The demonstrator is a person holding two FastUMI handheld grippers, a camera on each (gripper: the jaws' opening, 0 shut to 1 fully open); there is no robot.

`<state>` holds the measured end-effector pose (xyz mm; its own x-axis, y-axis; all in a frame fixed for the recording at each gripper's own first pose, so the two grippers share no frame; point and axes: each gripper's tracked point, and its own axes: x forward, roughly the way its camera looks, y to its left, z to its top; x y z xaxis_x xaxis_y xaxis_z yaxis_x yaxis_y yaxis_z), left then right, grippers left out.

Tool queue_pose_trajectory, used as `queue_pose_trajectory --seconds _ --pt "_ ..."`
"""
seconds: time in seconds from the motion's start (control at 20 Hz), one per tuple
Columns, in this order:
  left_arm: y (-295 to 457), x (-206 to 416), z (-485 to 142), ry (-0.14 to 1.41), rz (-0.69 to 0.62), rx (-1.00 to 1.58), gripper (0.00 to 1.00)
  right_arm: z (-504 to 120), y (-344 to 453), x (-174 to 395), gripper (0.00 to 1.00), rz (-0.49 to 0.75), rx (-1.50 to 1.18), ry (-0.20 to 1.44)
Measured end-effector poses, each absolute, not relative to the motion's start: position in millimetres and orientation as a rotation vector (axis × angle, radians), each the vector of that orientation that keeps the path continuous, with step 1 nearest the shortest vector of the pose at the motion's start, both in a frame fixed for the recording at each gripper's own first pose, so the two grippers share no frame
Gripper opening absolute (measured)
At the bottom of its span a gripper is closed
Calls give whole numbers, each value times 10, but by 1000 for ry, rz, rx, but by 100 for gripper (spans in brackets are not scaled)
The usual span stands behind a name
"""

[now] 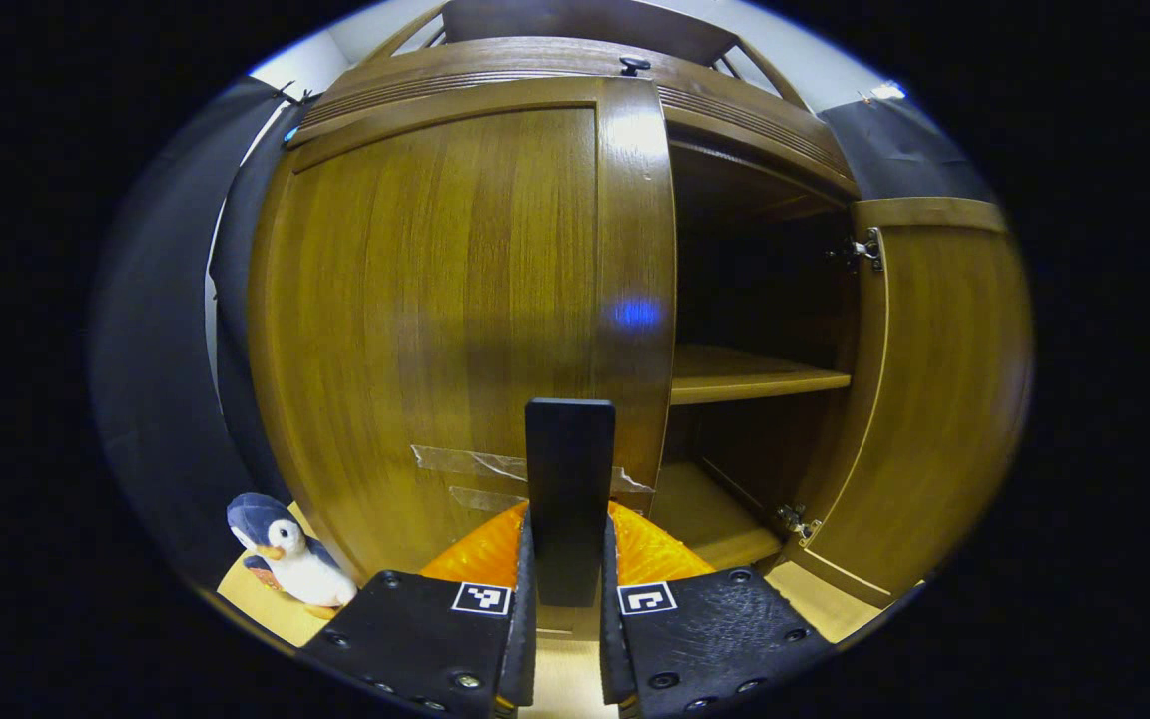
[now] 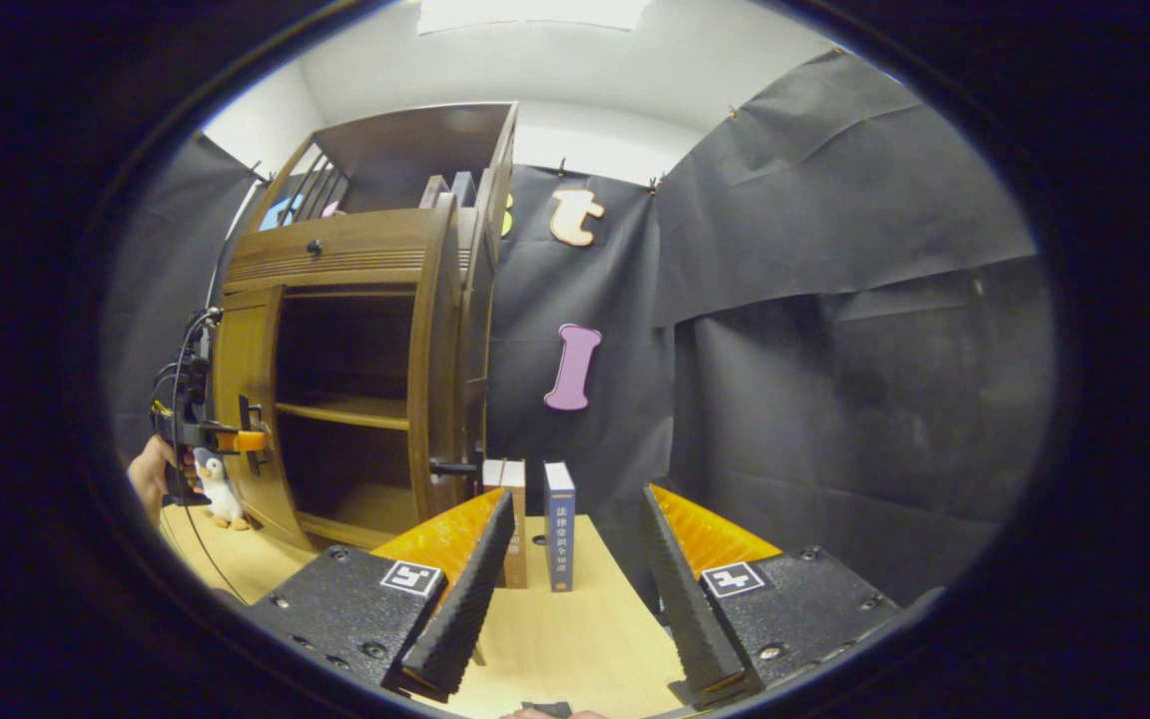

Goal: Open the right door of the double-door shoe cabinet with the right hand, and open the left door with the left hand.

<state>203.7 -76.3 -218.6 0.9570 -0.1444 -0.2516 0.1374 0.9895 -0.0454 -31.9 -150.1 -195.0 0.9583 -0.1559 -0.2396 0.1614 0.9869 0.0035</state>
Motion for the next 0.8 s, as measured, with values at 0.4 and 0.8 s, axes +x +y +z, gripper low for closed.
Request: queue_pose_trajectory --seconds 0.4,0.8 --pt "-523 1559 -2126 233 -143 -14 24 -1851 -1168 -423 81 -110 1 226" --pt "-113 1070 -2087 225 -94 -23 24 -1804 -818 -468 81 -51 -8 209"
